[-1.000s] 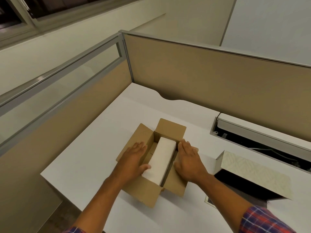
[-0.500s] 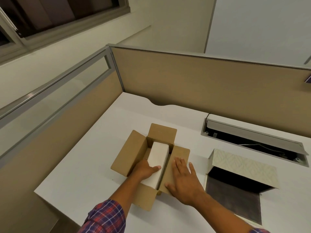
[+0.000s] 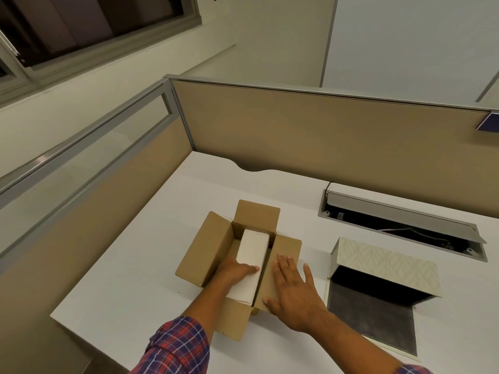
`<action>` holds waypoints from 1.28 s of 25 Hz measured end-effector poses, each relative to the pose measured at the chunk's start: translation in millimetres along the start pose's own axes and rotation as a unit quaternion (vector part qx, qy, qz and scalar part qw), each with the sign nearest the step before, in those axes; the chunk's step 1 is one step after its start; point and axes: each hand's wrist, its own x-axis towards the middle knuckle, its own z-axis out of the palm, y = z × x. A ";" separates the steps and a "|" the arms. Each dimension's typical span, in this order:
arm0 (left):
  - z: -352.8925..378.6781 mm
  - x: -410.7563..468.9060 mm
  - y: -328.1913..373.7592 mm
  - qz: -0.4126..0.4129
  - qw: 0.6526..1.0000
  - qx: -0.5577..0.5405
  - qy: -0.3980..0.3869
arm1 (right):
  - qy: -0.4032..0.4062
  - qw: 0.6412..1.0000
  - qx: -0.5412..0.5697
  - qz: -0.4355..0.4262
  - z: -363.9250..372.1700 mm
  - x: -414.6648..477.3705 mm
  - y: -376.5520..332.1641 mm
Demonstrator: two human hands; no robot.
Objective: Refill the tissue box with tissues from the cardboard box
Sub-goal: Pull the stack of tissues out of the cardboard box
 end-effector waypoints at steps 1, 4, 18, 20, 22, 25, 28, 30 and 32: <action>0.2 1.0 0.4 -0.006 1.000 -0.002 0.000 | 0.001 1.000 0.001 0.000 0.5 0.0 0.1; -1.0 1.6 2.7 -0.014 1.000 -0.012 -0.014 | 0.004 1.000 0.003 -0.001 1.6 -0.5 1.1; -1.3 5.9 -12.9 0.000 0.983 -0.154 -0.099 | 0.011 1.000 0.007 0.003 2.5 -4.0 4.3; -1.3 3.8 -11.6 -0.004 0.978 -0.179 -0.106 | 0.008 1.000 0.008 0.004 3.2 -4.8 4.6; -1.5 2.5 -11.6 -0.005 0.974 -0.194 -0.116 | 0.004 1.000 0.004 0.004 3.9 -5.8 4.9; -3.3 0.3 -10.9 0.005 0.970 -0.205 -0.132 | 0.003 1.000 0.004 0.005 4.1 -6.6 4.9; -9.4 -1.1 -10.6 0.025 0.967 -0.208 -0.148 | 0.000 1.000 0.004 0.008 1.4 -7.5 3.7; -16.3 -4.9 -10.1 0.037 0.965 -0.209 -0.154 | 0.011 1.000 0.004 0.006 -1.8 -9.0 1.8; -24.9 -10.5 -8.7 0.047 0.963 -0.214 -0.160 | 0.021 1.000 0.015 0.005 -6.5 -11.1 -0.2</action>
